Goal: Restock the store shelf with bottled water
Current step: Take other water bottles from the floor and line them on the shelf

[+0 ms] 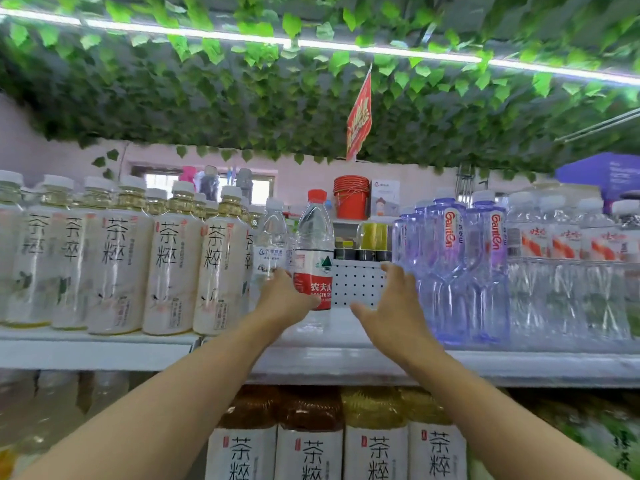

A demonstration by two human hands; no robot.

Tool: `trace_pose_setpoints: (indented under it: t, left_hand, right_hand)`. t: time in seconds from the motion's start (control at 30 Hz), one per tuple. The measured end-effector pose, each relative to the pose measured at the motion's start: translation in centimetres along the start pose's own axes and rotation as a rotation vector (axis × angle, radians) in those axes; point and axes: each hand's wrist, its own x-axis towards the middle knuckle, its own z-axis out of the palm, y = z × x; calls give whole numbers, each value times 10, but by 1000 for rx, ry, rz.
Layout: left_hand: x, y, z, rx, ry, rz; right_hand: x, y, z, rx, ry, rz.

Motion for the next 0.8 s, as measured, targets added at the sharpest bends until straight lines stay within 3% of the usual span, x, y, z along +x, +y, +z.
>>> trace_pose_setpoints:
  t: [0.27,0.6,0.8]
  left_hand:
    - [28,-18,29,32,3,-5]
    - [13,12,45,-131,-336,111]
    - [3,33,69,-142,-505,142]
  right_hand:
    - [-18,12,3,-181,9,34]
    - [-19,31,-34,-292,152,117]
    - [-16,47,-47,-320,149,116]
